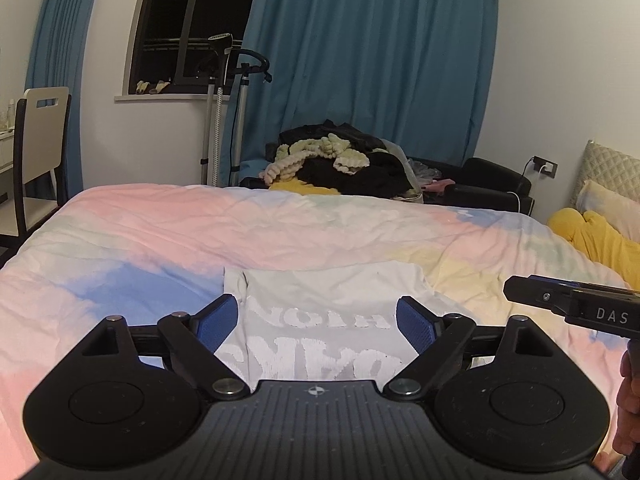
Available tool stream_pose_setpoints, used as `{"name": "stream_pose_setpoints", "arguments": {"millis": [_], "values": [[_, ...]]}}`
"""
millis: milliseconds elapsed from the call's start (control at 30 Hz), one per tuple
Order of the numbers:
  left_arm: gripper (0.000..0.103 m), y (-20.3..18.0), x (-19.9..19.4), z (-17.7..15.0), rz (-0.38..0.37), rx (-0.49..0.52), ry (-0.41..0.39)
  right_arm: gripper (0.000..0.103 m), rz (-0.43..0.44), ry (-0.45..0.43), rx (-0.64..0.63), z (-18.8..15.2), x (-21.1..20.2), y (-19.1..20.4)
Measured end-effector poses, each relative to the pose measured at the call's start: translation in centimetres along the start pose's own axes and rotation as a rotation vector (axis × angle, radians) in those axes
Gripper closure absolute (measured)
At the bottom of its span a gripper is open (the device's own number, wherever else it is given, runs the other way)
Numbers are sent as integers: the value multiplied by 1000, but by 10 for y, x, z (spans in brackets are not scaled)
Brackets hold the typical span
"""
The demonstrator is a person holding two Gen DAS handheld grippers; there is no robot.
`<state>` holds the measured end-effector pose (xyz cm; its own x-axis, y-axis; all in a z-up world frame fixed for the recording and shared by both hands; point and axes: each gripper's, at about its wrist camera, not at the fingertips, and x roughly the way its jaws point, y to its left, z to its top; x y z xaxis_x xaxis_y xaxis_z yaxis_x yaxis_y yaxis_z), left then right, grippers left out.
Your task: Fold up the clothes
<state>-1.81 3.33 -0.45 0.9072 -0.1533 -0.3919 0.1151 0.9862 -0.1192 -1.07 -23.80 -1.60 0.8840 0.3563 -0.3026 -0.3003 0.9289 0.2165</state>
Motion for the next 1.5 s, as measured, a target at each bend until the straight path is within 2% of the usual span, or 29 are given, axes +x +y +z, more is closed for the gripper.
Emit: {"name": "stream_pose_setpoints", "arguments": {"millis": [200,500,633,833,967,1200,1300,1333,1367,1433,1500], "values": [[8,2,8,-1,30,-12,-14,61,-5,23,-16,-7,13,-2],[8,-3,16,-6,33,17,10,58,-25,12,-24,-10,16,-3],[7,-4,15,-7,34,20,7,49,-25,5,-23,-11,16,-4],[6,-4,13,-9,31,23,7,48,-22,0,-26,-10,16,-5],[5,-4,12,-9,30,27,6,40,-25,-4,-29,-11,16,-5],[3,-6,13,-10,27,37,7,39,-28,-9,-36,-11,16,-5],[2,-7,13,-11,22,42,13,28,-33,-13,-35,-11,16,-6],[2,-7,14,-11,17,39,16,18,-37,-18,-34,-11,16,-6],[2,-7,14,-11,13,36,18,15,-40,-22,-33,-11,16,-7],[1,-5,15,-12,2,15,27,14,-42,-20,-19,-11,16,-9],[1,-3,17,-12,-12,-15,38,9,-42,-13,9,-12,18,-13]]}}
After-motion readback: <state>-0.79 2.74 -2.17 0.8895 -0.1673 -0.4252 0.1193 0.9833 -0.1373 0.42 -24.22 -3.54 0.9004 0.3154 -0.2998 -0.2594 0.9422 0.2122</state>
